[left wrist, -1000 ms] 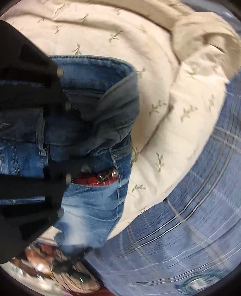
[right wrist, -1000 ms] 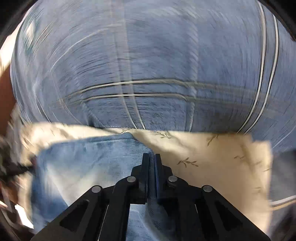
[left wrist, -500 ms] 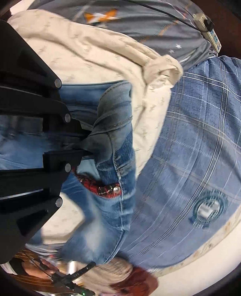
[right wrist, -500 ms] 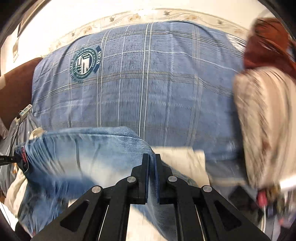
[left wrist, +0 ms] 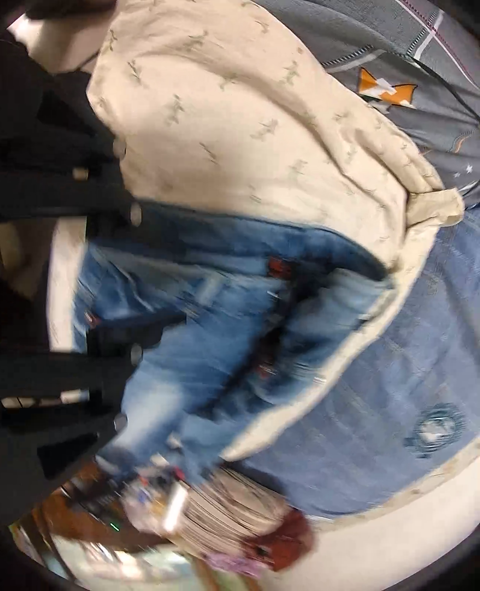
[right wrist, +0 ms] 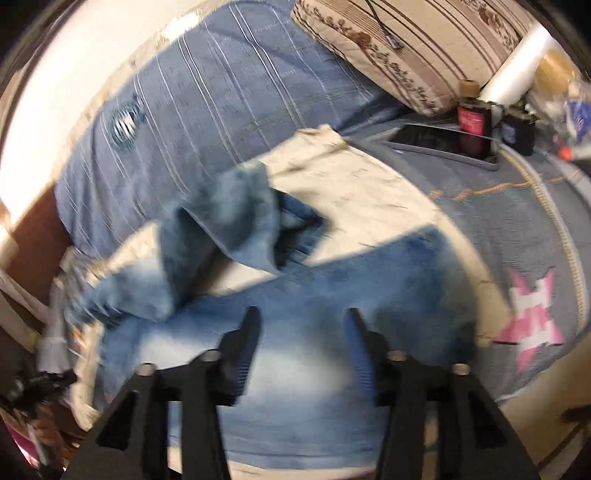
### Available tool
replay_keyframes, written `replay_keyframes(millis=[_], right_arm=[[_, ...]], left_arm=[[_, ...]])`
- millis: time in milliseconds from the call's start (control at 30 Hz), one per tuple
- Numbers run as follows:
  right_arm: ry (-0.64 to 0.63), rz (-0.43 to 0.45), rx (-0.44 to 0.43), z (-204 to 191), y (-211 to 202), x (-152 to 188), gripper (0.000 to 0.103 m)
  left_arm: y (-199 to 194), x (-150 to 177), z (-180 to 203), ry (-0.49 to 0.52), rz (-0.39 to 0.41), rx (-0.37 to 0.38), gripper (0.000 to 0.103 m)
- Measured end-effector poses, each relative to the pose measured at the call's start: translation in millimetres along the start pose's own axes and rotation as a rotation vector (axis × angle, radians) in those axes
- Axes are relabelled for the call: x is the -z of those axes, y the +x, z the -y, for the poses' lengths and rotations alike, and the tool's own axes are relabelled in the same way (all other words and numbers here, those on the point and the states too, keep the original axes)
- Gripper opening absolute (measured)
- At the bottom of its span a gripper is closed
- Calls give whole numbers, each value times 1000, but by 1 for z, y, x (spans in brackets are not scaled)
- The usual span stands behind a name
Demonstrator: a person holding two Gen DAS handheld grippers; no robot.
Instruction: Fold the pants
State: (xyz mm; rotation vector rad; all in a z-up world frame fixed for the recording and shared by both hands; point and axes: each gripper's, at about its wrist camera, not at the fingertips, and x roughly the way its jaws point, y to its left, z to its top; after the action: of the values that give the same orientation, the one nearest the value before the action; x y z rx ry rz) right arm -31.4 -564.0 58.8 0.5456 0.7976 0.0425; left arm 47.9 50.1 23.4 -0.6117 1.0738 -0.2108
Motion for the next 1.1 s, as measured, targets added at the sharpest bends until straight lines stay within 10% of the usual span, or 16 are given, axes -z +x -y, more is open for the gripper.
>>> replay_keyframes(millis=[233, 467, 500, 567, 600, 733, 900, 1000, 1100], right_arm=[[117, -32, -202, -62, 55, -46, 87], [234, -148, -110, -82, 131, -68, 87], [253, -158, -88, -79, 135, -68, 80], [237, -168, -112, -77, 136, -80, 11], [188, -133, -111, -81, 124, -94, 5], [66, 116, -246, -78, 36, -108, 6], [38, -84, 15, -22, 55, -17, 15], [194, -164, 0, 20, 61, 37, 21], [266, -116, -25, 38, 42, 58, 28]], left_arm=[[15, -49, 26, -126, 38, 110, 64], [84, -82, 34, -211, -76, 17, 79], [96, -87, 33, -224, -91, -5, 74], [108, -101, 33, -242, -134, 18, 20], [106, -109, 36, -252, -155, 46, 12], [48, -107, 58, -140, -1, 118, 12], [35, -20, 41, -68, -60, 120, 12], [66, 24, 24, -22, -194, -27, 12], [59, 37, 14, -21, -165, -25, 15]])
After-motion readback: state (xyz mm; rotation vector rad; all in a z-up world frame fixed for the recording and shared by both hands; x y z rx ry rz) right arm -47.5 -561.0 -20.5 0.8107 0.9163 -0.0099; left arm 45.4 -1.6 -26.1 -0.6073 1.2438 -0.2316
